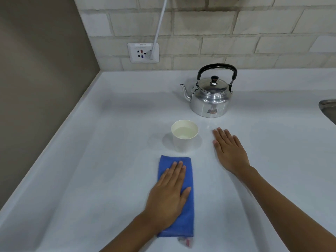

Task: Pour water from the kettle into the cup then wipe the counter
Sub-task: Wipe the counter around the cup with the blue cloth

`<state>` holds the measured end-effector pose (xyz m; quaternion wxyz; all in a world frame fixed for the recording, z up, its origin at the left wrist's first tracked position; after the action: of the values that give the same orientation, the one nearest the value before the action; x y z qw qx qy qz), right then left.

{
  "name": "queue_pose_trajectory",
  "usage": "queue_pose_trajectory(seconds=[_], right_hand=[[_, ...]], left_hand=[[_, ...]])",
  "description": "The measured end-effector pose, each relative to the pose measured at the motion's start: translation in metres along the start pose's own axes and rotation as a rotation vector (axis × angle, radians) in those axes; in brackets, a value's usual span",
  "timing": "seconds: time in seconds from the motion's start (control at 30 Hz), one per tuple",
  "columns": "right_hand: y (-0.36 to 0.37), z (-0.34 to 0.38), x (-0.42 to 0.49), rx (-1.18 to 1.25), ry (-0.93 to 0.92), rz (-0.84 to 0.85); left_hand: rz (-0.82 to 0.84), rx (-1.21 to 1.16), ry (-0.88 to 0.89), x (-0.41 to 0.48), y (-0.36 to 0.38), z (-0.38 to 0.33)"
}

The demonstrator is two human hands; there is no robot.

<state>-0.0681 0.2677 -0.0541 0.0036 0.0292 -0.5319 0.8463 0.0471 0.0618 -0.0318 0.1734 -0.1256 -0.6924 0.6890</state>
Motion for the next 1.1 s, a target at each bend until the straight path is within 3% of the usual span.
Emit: queue_pose_trajectory(seconds=[0.2, 0.37, 0.5, 0.77, 1.0, 1.1], right_hand=[[0.004, -0.001, 0.001, -0.024, 0.009, -0.028], [0.004, -0.001, 0.002, -0.020, 0.020, -0.023], [0.004, -0.002, 0.001, -0.022, 0.015, -0.017], [0.001, 0.000, -0.001, -0.014, 0.007, -0.025], [-0.001, 0.005, -0.001, -0.025, 0.028, -0.022], [-0.001, 0.006, 0.000, -0.014, 0.029, -0.019]], left_hand=[[-0.001, 0.034, -0.127, -0.007, 0.008, 0.101], [0.017, -0.006, -0.266, 0.060, 0.020, 0.129], [0.071, -0.077, -0.171, 0.105, 0.025, 0.100], [-0.025, -0.049, 0.126, 0.067, 0.020, 0.117], [0.032, 0.005, -0.189, 0.142, 0.027, 0.156], [0.015, 0.006, -0.108, 0.165, 0.032, 0.136]])
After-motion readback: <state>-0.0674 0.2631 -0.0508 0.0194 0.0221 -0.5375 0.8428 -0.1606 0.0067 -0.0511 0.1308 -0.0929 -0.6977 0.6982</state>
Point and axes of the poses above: each hand's wrist, its own x-axis towards the middle knuckle, its own y-axis out of the palm, z = x × y, the point moved 7 cm from there along x, towards the middle knuckle, and after that the axes turned 14 degrees about x, right-handed, at the moved point
